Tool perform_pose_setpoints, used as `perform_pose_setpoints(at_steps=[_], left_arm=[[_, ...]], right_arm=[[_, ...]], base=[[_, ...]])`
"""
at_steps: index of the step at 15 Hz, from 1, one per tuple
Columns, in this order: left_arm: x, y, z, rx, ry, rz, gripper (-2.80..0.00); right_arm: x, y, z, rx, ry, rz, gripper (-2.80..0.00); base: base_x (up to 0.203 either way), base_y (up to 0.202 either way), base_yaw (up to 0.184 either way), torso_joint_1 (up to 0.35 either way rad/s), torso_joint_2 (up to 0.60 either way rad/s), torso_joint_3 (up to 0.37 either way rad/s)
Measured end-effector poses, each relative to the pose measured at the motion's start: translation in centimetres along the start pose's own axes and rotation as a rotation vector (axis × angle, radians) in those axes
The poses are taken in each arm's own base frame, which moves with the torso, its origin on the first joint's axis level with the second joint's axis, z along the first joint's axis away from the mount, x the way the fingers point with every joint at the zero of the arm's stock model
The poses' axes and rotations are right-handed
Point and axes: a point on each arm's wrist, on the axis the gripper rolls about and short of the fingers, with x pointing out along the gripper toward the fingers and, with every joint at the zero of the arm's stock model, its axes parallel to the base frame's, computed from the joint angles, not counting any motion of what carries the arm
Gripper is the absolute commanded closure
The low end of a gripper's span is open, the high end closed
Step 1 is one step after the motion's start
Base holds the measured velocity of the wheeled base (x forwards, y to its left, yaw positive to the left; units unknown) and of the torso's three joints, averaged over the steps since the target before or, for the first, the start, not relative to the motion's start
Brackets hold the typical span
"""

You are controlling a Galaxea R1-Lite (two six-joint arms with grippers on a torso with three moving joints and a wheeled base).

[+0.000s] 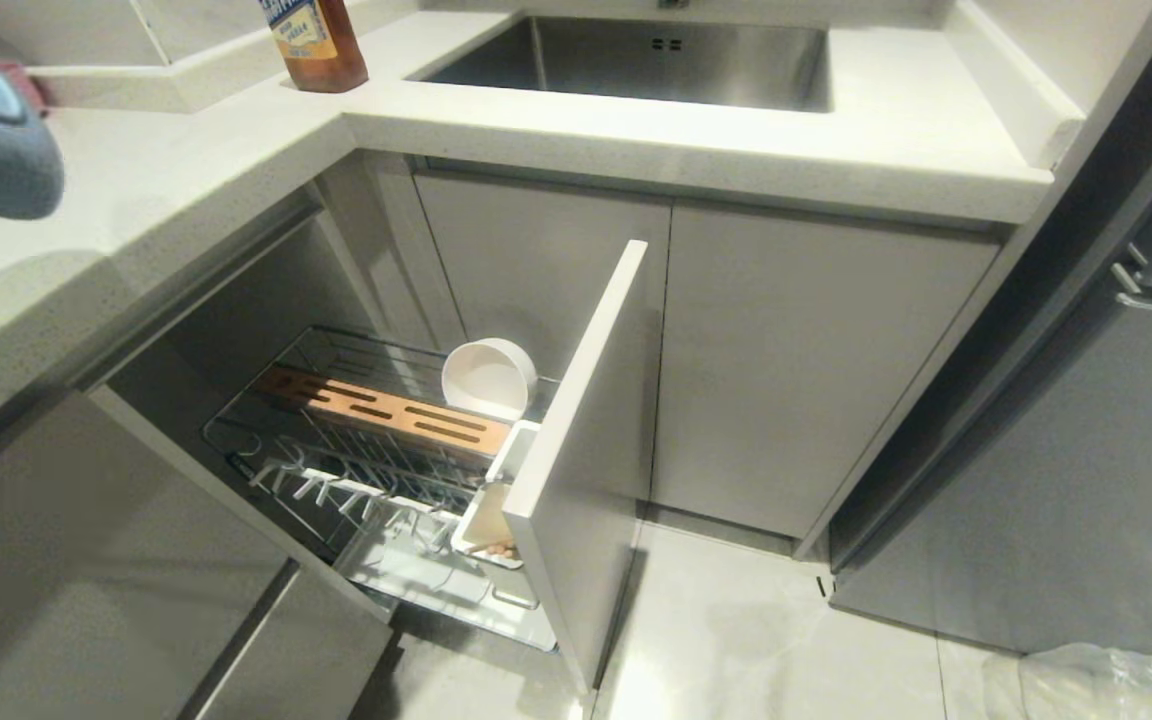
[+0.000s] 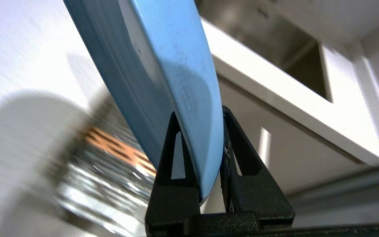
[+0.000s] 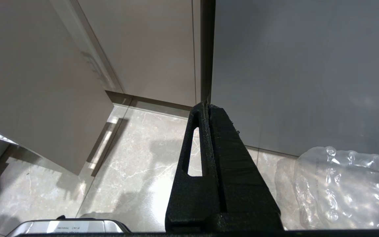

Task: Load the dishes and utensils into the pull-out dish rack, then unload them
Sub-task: Take the plate out of the cupboard

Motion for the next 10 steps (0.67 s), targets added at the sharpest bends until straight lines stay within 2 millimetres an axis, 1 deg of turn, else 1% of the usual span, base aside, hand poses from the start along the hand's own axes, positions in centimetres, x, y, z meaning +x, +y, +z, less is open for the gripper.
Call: perform_pose_setpoints(at_steps=[2,5,7,10], left_arm=[[-0.7,0.7,1.6,0.111,-0.068,0.038,0.00],[-0.9,1.5,2.9,0.310,-0.094,0.225,0.00],[0.1,2.1,2.7,0.410,-0.020,0.375,0.00],[2.5,3.5,1.2,0.556,0.203,0.557,0.00]], right_arm=[[0.0,0.0,0.0,0.000,0.000,0.000,0.00],[0.0,0.0,0.0,0.000,0.000,0.000,0.00],[0.0,0.0,0.0,0.000,0.000,0.000,0.00],[0.0,0.0,0.0,0.000,0.000,0.000,0.00]], base=[[0.000,0.000,0.000,0.000,0.00,0.000],[0.000,0.000,0.000,0.000,0.00,0.000],[0.000,0.000,0.000,0.000,0.00,0.000],[0.000,0.000,0.000,0.000,0.00,0.000]])
